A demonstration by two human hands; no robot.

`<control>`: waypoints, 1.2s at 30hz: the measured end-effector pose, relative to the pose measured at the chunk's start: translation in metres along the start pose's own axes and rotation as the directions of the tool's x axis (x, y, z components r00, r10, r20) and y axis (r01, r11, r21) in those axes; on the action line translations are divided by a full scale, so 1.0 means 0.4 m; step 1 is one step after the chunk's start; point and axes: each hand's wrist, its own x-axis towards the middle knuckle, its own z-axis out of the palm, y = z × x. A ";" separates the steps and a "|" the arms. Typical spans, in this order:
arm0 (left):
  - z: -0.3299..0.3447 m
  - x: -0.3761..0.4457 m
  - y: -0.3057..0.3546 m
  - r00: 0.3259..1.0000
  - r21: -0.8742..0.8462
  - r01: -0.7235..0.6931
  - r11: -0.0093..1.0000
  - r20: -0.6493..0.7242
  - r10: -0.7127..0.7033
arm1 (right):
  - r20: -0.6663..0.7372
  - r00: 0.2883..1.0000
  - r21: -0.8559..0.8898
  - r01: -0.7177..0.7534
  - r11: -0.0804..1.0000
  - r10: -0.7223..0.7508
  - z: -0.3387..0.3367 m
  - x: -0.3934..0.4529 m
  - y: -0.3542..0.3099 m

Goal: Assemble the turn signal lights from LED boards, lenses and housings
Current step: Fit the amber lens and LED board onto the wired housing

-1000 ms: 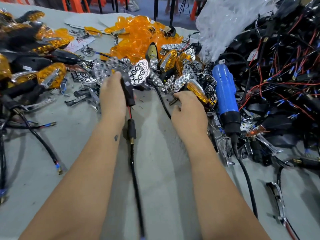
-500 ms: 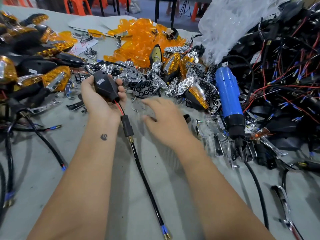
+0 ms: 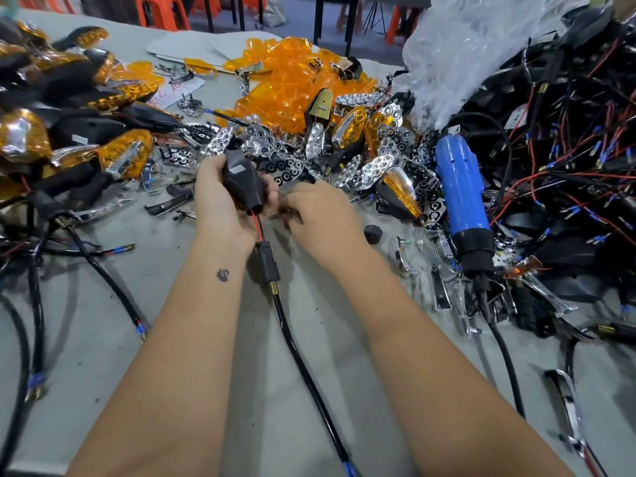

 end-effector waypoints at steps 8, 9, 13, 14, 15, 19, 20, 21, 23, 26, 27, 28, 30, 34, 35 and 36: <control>0.022 0.006 -0.036 0.997 0.376 -0.069 0.924 -0.016 0.081 | -0.072 0.990 0.035 -0.121 0.992 0.123 -0.023 -0.087 0.039; 0.023 0.005 -0.038 0.996 0.388 -0.081 0.918 -0.001 0.088 | -0.094 0.986 0.048 -0.137 0.989 0.141 -0.024 -0.093 0.040; 0.036 -0.015 -0.053 0.988 0.211 0.002 0.977 0.148 -0.034 | -0.209 0.944 0.215 -0.211 0.953 0.256 -0.026 -0.102 0.047; 0.039 -0.019 -0.058 0.979 0.152 0.027 0.988 0.197 -0.057 | -0.214 0.931 0.273 -0.233 0.934 0.295 -0.026 -0.102 0.049; 0.042 -0.022 -0.063 0.969 0.122 0.037 0.992 0.237 -0.066 | -0.216 0.920 0.328 -0.248 0.912 0.328 -0.026 -0.103 0.052; 0.047 -0.031 -0.076 0.933 0.203 0.023 0.979 0.347 -0.094 | -0.310 0.859 0.502 -0.217 0.837 0.408 -0.023 -0.107 0.058; 0.048 -0.033 -0.078 0.929 0.235 0.038 0.971 0.349 -0.121 | -0.341 0.837 0.552 -0.192 0.812 0.429 -0.024 -0.108 0.057; 0.050 -0.033 -0.080 0.929 0.268 0.053 0.962 0.339 -0.146 | -0.363 0.815 0.602 -0.165 0.782 0.451 -0.027 -0.109 0.056; 0.052 -0.030 -0.085 0.933 0.325 0.057 0.944 0.318 -0.166 | -0.389 0.778 0.686 -0.112 0.719 0.493 -0.033 -0.111 0.052; 0.055 -0.029 -0.094 0.935 0.351 0.015 0.936 0.326 -0.137 | -0.384 0.745 0.786 -0.047 0.617 0.545 -0.044 -0.116 0.043; 0.056 -0.030 -0.098 0.937 0.348 -0.003 0.937 0.327 -0.119 | -0.374 0.745 0.808 -0.030 0.588 0.553 -0.047 -0.116 0.042; 0.057 -0.031 -0.103 0.940 0.347 -0.017 0.938 0.324 -0.103 | -0.365 0.747 0.828 -0.012 0.560 0.555 -0.050 -0.117 0.040; 0.060 -0.034 -0.115 0.944 0.345 -0.031 0.938 0.319 -0.086 | -0.347 0.755 0.864 0.026 0.503 0.556 -0.054 -0.117 0.038; 0.068 -0.036 -0.133 0.943 0.347 -0.052 0.936 0.326 -0.068 | -0.314 0.765 0.892 0.034 0.451 0.562 -0.058 -0.114 0.038; 0.069 -0.037 -0.134 0.945 0.347 -0.054 0.936 0.320 -0.064 | -0.299 0.764 0.903 0.034 0.428 0.572 -0.058 -0.113 0.039; 0.069 -0.038 -0.134 0.947 0.343 -0.057 0.938 0.316 -0.058 | -0.282 0.762 0.915 0.030 0.403 0.583 -0.058 -0.111 0.040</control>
